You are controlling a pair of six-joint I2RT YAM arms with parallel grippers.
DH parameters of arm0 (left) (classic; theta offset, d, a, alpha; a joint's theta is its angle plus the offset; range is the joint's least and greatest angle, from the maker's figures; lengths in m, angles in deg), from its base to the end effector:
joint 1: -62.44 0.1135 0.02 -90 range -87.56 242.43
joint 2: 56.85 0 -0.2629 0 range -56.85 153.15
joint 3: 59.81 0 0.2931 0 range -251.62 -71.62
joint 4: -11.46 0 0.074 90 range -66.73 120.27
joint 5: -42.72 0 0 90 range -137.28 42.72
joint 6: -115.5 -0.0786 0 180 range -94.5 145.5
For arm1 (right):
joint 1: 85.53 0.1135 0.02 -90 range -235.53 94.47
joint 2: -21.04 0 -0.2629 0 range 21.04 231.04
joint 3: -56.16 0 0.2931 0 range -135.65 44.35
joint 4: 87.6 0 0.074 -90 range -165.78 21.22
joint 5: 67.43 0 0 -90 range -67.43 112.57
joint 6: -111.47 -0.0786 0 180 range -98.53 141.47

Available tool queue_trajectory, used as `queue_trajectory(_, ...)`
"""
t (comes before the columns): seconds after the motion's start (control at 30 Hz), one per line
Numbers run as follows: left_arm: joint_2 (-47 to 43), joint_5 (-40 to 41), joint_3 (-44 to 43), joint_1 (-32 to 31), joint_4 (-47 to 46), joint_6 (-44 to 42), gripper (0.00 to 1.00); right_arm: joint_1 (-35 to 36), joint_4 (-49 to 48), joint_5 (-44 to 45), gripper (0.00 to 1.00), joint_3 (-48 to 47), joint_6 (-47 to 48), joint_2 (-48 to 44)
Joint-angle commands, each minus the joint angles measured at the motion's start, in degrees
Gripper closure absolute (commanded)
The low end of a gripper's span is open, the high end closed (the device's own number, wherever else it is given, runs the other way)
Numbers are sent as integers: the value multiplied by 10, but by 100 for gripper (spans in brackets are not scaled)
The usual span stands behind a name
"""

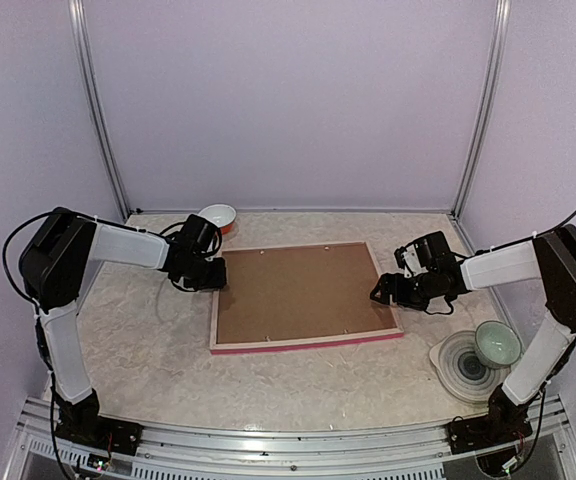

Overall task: Put the photo into the frame
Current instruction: Press the fastener onto the backboard.

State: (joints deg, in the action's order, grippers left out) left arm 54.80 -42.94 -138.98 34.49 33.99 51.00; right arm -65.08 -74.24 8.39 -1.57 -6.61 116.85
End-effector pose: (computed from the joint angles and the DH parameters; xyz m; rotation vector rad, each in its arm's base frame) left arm 0.4017 -0.2064 0.0756 0.0241 2.5496 -0.2751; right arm 0.3408 0.1476 0.0768 0.0589 2.5510 0.6555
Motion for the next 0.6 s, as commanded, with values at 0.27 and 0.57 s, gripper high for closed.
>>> queue_trajectory(0.27, -2, -13, 13, 15, -23, 14, 66, -6, 11, 1, 12, 8, 4, -3)
queue_trajectory(0.57, 6, -16, 11, 17, -26, 15, 67, -6, 13, -1, 12, 6, 4, -4)
